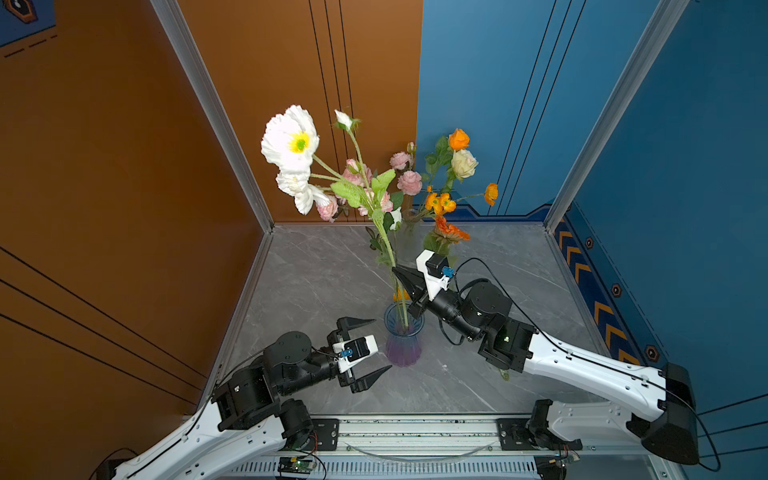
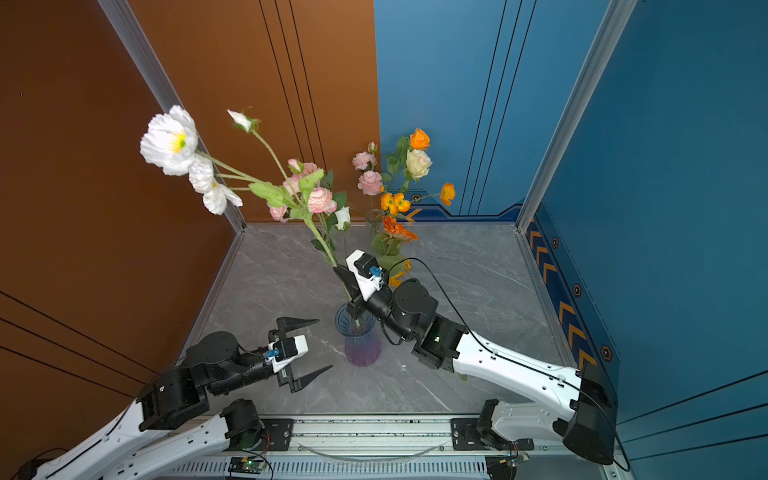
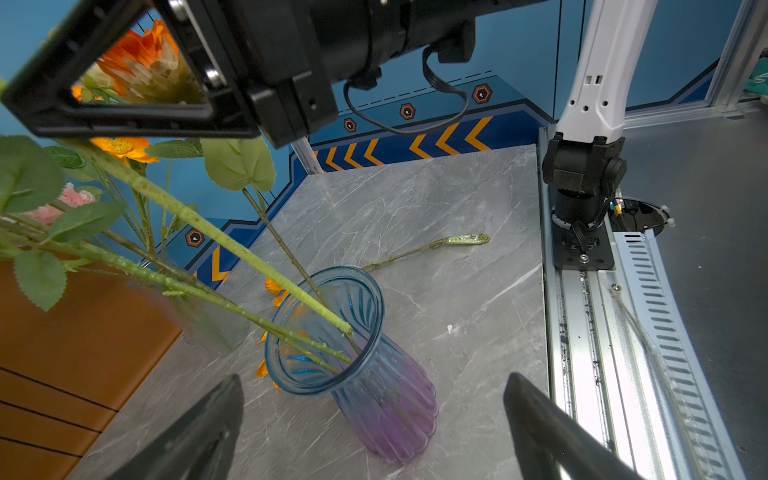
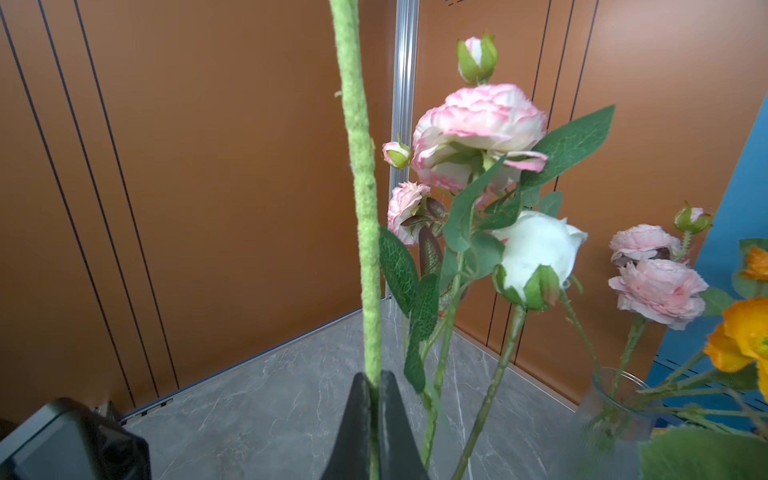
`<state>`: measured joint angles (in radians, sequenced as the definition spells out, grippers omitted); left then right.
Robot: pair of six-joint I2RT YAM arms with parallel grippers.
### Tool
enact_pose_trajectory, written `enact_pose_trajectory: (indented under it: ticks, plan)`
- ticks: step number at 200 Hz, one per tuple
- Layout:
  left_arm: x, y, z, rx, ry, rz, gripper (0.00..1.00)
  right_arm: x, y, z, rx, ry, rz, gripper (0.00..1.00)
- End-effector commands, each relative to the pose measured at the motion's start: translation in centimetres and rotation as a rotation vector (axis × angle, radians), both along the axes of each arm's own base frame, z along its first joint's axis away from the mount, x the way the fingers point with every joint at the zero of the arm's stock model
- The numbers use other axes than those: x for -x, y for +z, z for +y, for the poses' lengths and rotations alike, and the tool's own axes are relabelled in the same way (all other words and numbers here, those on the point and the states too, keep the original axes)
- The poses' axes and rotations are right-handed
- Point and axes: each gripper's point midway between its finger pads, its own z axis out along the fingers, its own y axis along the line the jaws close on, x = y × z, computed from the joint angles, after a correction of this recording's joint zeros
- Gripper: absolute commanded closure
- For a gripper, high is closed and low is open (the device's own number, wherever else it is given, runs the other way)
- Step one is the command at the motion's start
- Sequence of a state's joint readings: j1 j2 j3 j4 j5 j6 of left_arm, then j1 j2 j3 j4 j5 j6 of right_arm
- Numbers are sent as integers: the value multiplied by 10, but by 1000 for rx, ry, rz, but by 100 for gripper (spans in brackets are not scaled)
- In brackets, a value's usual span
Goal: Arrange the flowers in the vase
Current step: 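Carry the white flowers over the purple vase with the right gripper, then lower the white flower stem into the purple vase with the right gripper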
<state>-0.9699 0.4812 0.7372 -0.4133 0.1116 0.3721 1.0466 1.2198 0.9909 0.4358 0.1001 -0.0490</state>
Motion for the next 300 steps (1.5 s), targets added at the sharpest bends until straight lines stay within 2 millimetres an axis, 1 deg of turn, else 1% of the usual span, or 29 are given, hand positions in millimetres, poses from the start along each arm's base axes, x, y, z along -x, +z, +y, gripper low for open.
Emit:
enact_pose_trajectory:
  ticks: [1, 55, 86, 121, 141, 175, 190, 198, 245, 256, 266, 285, 294, 300]
  plan:
    - [2, -4, 0, -1, -3, 19, 2, 7, -5, 6, 4, 45, -40, 100]
    - [5, -5, -2, -3, -24, 28, 2, 7, -61, 10, 120, 69, -10, 100]
    - [7, -5, -4, -2, -42, 32, 2, 15, -90, 17, 184, 131, -31, 100]
    - [8, -9, -8, -15, -56, 47, 2, 14, -113, 19, 216, 128, -25, 100]
    - [8, -10, -9, -17, -62, 52, 2, 12, -123, 18, 230, 117, -17, 100]
    - [8, -10, -9, -19, -62, 53, 2, 9, -134, 13, 250, 88, 6, 100]
    - [8, -11, -9, -21, -62, 54, 2, 8, -135, 12, 261, 84, 11, 100]
    - [7, -11, -10, -20, -61, 54, 2, 8, -135, 12, 264, 83, 12, 95]
    - [8, -11, -10, -21, -68, 59, 2, 9, -132, 9, 270, 78, 16, 91]
    - [9, -10, -10, -19, -70, 59, 2, 9, -131, 8, 273, 76, 16, 87]
    - [9, -11, -11, -20, -72, 60, 2, 10, -129, 6, 274, 74, 16, 81]
    - [11, -13, -13, -25, -88, 71, 2, 11, -126, 2, 282, 66, 10, 80]
    - [12, -14, -15, -28, -96, 77, 2, 11, -125, -1, 285, 61, 8, 77]
    - [12, -15, -16, -30, -101, 82, 2, 12, -124, -2, 284, 59, 7, 77]
